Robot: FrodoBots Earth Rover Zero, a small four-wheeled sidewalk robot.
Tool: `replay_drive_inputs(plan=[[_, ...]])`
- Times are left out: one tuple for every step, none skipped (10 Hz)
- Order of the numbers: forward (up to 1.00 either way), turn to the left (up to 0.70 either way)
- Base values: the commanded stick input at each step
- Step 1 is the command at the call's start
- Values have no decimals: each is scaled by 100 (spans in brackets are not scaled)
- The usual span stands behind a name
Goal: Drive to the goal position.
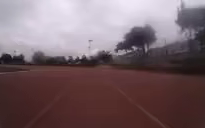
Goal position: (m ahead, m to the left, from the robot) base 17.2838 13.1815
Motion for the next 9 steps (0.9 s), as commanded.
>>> replay_drive_inputs(plan=[[70,-14],[70,-14],[70,-14],[70,-14],[70,-14],[70,-14],[70,1],[70,10],[70,14]])
